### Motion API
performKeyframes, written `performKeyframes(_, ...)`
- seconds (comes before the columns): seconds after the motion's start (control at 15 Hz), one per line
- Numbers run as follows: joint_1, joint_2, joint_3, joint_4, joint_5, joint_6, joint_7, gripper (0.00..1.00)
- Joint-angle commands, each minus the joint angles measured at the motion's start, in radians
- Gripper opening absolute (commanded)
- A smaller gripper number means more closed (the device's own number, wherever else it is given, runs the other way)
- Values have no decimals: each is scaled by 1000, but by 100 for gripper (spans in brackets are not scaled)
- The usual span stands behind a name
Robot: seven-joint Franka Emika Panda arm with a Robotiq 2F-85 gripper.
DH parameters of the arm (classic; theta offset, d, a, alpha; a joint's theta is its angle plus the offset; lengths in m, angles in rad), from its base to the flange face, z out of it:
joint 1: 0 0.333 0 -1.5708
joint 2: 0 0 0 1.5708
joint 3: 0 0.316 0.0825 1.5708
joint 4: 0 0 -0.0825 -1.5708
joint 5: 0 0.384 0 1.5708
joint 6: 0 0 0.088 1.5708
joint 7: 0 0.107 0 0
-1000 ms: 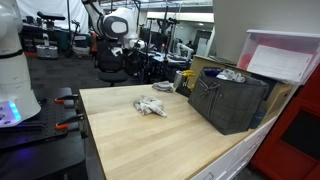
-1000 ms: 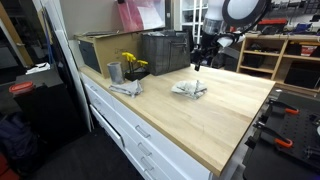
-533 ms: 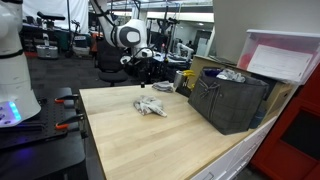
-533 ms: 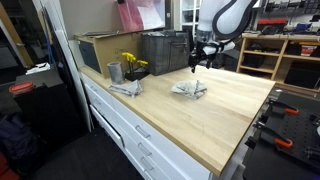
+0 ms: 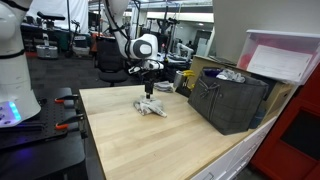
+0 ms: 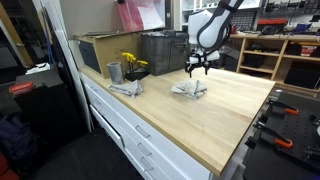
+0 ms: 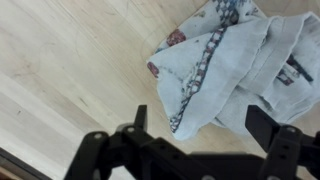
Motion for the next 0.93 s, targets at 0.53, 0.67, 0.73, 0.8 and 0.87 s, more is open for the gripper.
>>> performKeyframes(0.53, 0, 230, -30, 273, 181, -188, 91, 100)
performKeyframes(0.67, 3, 247, -33, 295, 188, -193, 97, 100)
performKeyframes(0.73, 5, 254, -34, 303, 187, -193, 101, 100)
performKeyframes(0.8, 8, 261, -35, 312, 184, -194, 99, 100)
performKeyframes(0.87, 19, 268, -46, 321, 170, -202, 108, 100)
